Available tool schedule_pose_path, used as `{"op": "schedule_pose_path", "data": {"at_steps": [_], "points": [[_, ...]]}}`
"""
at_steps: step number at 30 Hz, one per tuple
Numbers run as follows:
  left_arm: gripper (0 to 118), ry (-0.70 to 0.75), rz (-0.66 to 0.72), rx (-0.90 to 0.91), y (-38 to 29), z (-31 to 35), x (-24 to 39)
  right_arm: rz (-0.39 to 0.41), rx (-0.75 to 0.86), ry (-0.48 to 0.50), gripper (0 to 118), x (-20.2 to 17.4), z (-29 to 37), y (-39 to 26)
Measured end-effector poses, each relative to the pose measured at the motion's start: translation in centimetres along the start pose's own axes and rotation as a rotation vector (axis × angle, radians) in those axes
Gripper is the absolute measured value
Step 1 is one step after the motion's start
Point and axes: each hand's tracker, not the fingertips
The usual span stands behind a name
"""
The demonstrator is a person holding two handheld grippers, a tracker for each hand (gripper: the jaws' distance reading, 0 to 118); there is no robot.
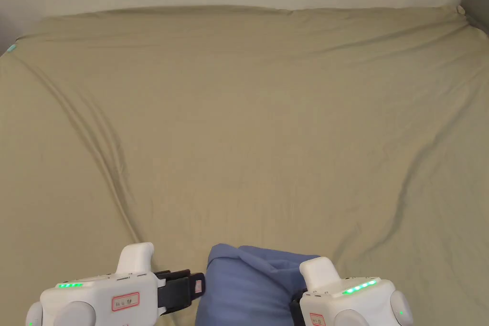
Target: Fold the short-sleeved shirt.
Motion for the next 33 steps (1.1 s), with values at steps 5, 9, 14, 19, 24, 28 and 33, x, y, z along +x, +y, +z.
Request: {"op": "schedule_pose_path", "data": {"at_steps": [5,9,14,19,24,28,33], "points": [[117,-0.192,0.214,-0.133,1.3,-4.5,-2.3,0.01,0.018,0.02,0,0.7,-0.3,-0.4],[116,-0.414,0.393,-0.287,0.7,-8.8,-2.3,0.013,0.039,0.007,0,0.7,-0.6,-0.9],[56,-0.18,0.319,-0.263,0.4,-10.3,-1.2,-0.008,0.062,0.013,0,0.9,-0.6,-1.3],[27,-0.167,0.254,-0.232,0.2,-9.3,0.8,-0.046,0.068,0.048,0,1.8,0.2,-1.0],[26,-0.12,0.211,-0.194,0.0,-6.4,2.0,-0.132,0.272,-0.054,0,5.2,6.4,0.7],[26,-0.057,0.134,-0.138,-0.2,-3.5,2.8,-0.106,0.393,-0.214,0,7.3,11.9,3.2],[26,0.013,0.095,-0.079,-0.1,0.3,1.4,0.008,0.506,-0.37,0,6.3,15.3,4.8]]}}
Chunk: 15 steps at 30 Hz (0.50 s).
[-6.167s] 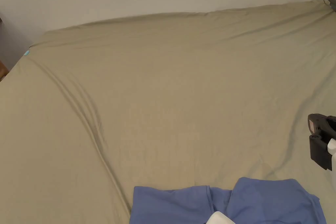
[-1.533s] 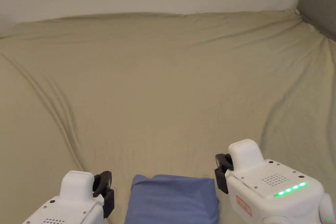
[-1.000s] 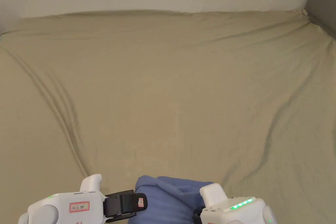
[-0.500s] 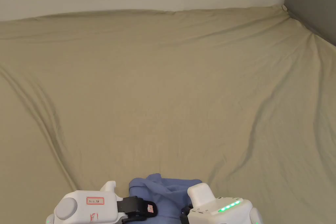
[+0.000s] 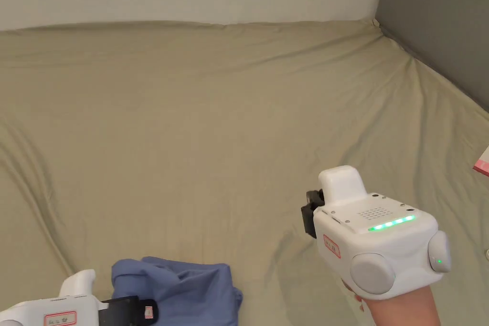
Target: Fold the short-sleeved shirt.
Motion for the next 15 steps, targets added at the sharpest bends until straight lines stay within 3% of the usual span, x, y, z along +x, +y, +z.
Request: {"op": "schedule_pose_path", "data": {"at_steps": [4,8,12,15], "points": [[26,0.144,-0.065,0.061,-0.3,2.9,-1.3,0.026,0.068,-0.023,0,-1.8,1.2,1.1],[26,0.243,-0.039,0.09,-0.5,5.4,-3.9,0.047,0.102,-0.01,0,-3.9,2.1,1.8],[27,0.457,-0.177,0.105,-0.9,7.8,-6.0,0.065,0.123,0.001,0,-5.9,3.1,2.5],[26,0.488,-0.087,0.113,0.0,10.1,-10.3,0.075,0.13,0.003,0,-6.5,3.3,2.8]]}}
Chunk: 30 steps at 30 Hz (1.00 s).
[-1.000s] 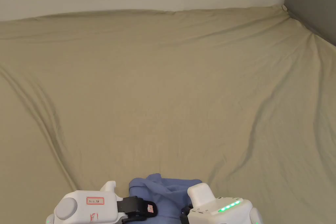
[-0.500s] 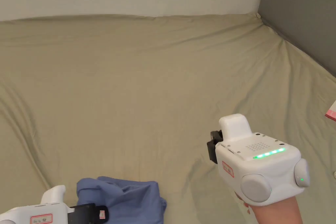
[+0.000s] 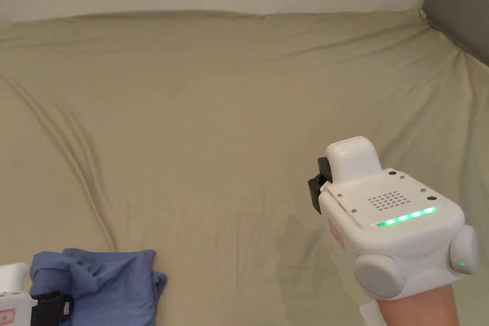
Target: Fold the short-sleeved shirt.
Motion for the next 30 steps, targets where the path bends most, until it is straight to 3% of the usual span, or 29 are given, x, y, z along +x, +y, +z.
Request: {"op": "schedule_pose_path", "data": {"at_steps": [4,9,13,16,20,24,26,27,30], "points": [[26,0.195,-0.08,0.014,0.4,-0.1,-4.7,0.019,0.004,-0.008,0,-0.4,-0.3,0.2],[26,0.243,-0.035,0.0,1.3,-0.2,-10.8,0.043,-0.003,-0.005,0,-2.1,-0.9,0.7],[26,0.415,-0.131,-0.025,2.1,0.1,-13.9,0.052,-0.02,0.001,0,-2.9,-2.0,0.7],[26,0.399,-0.096,-0.041,2.9,0.1,-16.5,0.058,-0.036,0.003,0,-3.6,-2.5,0.5],[26,0.582,-0.149,-0.049,3.5,0.6,-19.1,0.058,-0.062,0.005,0,-3.9,-3.0,0.1],[26,0.69,-0.011,-0.054,4.1,0.4,-24.6,0.06,-0.083,-0.003,0,-3.6,-3.4,-0.3],[28,0.769,-0.038,-0.039,4.4,-0.2,-26.6,0.048,-0.096,-0.002,0,-3.3,-3.6,-0.3],[35,0.778,-0.058,-0.056,4.5,-0.4,-26.8,0.047,-0.101,-0.003,0,-3.1,-3.5,-0.3],[88,0.799,-0.133,0.004,5.2,1.1,-24.2,0.049,-0.096,-0.009,0,-2.8,-2.9,0.0]]}}
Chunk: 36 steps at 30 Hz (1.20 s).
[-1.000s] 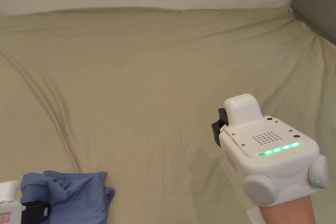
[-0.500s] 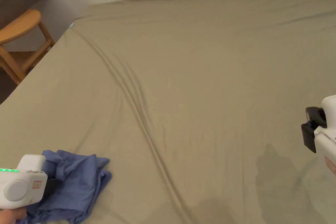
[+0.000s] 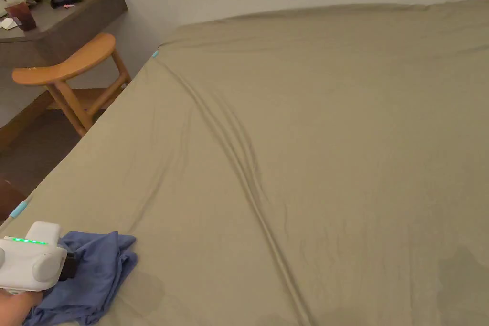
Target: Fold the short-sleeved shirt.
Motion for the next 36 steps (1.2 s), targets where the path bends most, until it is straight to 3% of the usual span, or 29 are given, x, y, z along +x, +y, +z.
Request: {"op": "schedule_pose_path", "data": {"at_steps": [1,4,7,9,14,16,19,22,24,25,26,36], "points": [[95,-0.014,0.027,0.097,0.5,2.0,-0.1,-0.002,0.005,-0.003,0,0.2,0.2,0.1],[95,-0.081,0.187,0.315,2.7,8.4,0.2,-0.013,0.022,-0.007,0,0.8,0.8,0.7],[95,-0.269,0.365,0.547,3.6,17.0,1.5,-0.022,0.058,-0.016,0,1.5,2.0,1.5],[95,-0.399,0.423,0.673,4.1,23.3,3.3,-0.028,0.095,-0.022,0,2.0,3.0,2.1],[92,-0.547,0.498,0.915,4.7,35.8,9.8,-0.058,0.215,-0.046,0,3.8,6.8,4.1],[80,-0.597,0.475,0.947,5.2,39.6,12.3,-0.053,0.263,-0.056,0,4.4,8.2,4.8],[35,-0.612,0.43,1.014,5.2,44.2,15.4,-0.049,0.342,-0.08,0,4.9,10.7,5.6],[12,-0.591,0.382,1.089,4.8,47.4,17.6,-0.063,0.394,-0.084,0,5.3,12.4,5.8],[10,-0.583,0.363,1.132,4.5,48.4,18.7,-0.065,0.424,-0.099,0,5.3,13.2,5.8],[1,-0.561,0.354,1.145,4.2,49.4,19.4,-0.065,0.437,-0.106,0,5.3,13.6,5.8],[0,-0.548,0.346,1.156,3.9,50.1,19.9,-0.062,0.45,-0.114,0,5.2,13.9,5.8],[0,-0.555,0.274,1.161,2.8,51.9,22.0,-0.016,0.488,-0.162,0,4.9,14.8,5.2]]}}
